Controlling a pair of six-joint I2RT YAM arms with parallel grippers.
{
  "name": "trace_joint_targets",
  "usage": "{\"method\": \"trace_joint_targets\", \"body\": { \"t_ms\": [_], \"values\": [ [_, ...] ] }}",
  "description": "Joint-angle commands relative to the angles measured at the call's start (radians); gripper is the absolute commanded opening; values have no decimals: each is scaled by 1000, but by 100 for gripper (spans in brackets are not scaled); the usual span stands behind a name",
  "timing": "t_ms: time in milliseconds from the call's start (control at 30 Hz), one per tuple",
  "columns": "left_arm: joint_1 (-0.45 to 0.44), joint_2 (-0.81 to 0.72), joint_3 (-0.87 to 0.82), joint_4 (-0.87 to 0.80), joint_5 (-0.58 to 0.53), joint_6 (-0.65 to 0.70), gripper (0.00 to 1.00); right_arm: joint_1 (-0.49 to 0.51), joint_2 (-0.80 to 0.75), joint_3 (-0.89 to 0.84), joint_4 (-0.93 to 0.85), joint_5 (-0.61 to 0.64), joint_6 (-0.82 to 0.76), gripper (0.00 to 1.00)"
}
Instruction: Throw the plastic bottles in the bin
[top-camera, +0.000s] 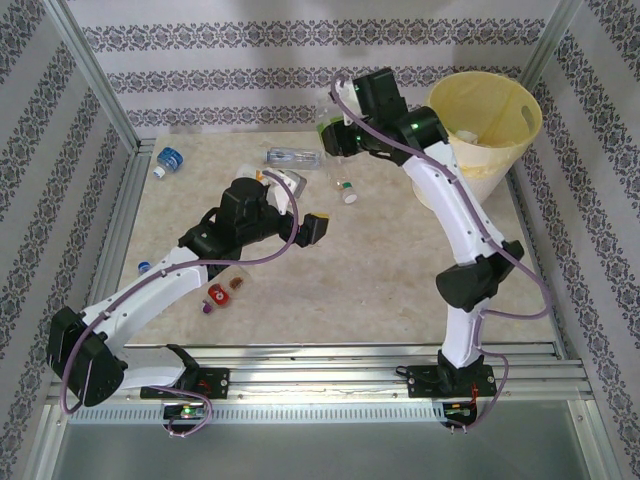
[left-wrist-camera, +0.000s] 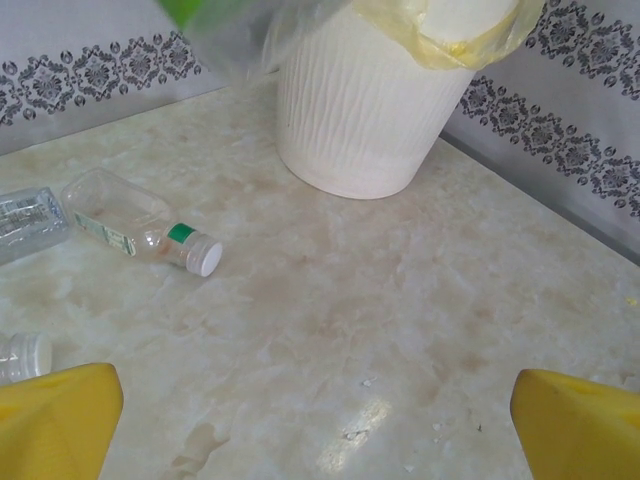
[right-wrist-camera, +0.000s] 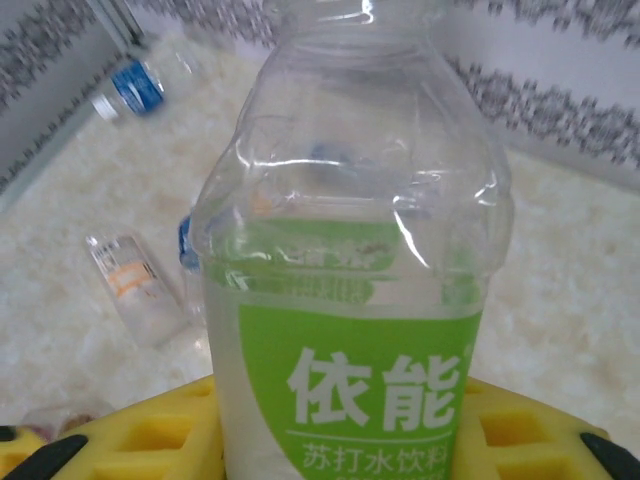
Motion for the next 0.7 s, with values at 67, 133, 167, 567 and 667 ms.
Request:
{"method": "trace_joint_targets", "body": {
  "t_ms": [67,133,167,567,667],
  "values": [
    [18,10,37,53,24,-12,100,8,-106,24,101,62,-39,27],
    [18,8,41,55,24,-12,100,6,-137,17,125,76,-48,27],
    [18,9,43,56,24,-10,100,5,-153,9,140,83,-53,27],
    [19,20,62,72,35,-7,100,-28,-383,-122,304,173,-104,27],
    [19,26,65,79,41,-12,100,-48,-436,-150,345,184,-115,27]
  ]
}}
